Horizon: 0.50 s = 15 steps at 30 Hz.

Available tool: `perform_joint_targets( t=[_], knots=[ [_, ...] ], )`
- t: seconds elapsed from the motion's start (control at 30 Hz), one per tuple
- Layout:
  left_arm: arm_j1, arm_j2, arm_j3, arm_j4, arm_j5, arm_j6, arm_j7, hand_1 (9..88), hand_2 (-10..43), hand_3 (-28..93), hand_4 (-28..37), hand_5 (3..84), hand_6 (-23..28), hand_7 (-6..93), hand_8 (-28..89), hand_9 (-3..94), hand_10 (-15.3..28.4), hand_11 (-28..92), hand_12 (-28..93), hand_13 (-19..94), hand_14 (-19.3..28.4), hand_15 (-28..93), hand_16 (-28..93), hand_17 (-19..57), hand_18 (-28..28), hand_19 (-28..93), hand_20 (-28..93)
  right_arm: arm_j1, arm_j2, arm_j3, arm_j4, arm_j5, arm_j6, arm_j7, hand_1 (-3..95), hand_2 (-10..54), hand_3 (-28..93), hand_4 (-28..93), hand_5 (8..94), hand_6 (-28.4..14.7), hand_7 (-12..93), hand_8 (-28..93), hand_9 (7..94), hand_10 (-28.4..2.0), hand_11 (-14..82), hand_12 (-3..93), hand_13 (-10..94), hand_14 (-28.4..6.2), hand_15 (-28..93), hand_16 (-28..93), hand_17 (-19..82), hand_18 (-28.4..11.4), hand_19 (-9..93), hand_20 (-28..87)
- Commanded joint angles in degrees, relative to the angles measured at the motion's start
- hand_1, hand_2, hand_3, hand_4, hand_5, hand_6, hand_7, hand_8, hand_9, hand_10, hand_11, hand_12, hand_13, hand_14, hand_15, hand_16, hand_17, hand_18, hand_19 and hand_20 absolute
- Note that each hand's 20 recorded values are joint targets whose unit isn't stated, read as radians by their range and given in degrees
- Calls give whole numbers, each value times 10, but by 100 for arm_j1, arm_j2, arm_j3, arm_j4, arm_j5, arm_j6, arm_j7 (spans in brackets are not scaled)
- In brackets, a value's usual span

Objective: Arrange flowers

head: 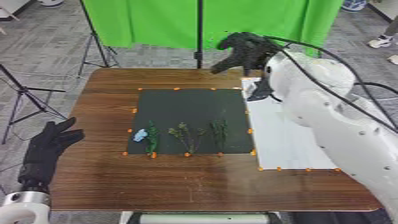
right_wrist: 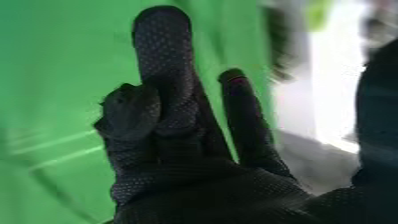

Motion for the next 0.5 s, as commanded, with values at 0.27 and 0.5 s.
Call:
perform_joint_targets(
  t=[0.27, 0.5],
  knots=[
    [145, -125, -56, -38, 35, -87, -134, 162, 320, 569, -283, 455, 89, 70, -64, 501, 172, 180, 80, 407, 198, 207, -41, 113, 139, 173, 168, -2032, 1040, 1047, 519, -421, 449, 659, 260, -95, 577, -121, 493, -28, 71, -49, 607, -208, 164, 271, 734, -137, 599, 309, 476, -212, 895, 472],
    [181, -173, -90, -60, 48, -149, -171, 155, 321, 574, -283, 454, 87, 71, -64, 498, 171, 180, 80, 406, 198, 207, -41, 112, 139, 175, 167, -2269, 1047, 1162, 604, -408, 505, 742, 279, -95, 589, -121, 513, -24, 82, -55, 630, -200, 182, 272, 745, -131, 609, 309, 486, -207, 903, 465]
  ],
)
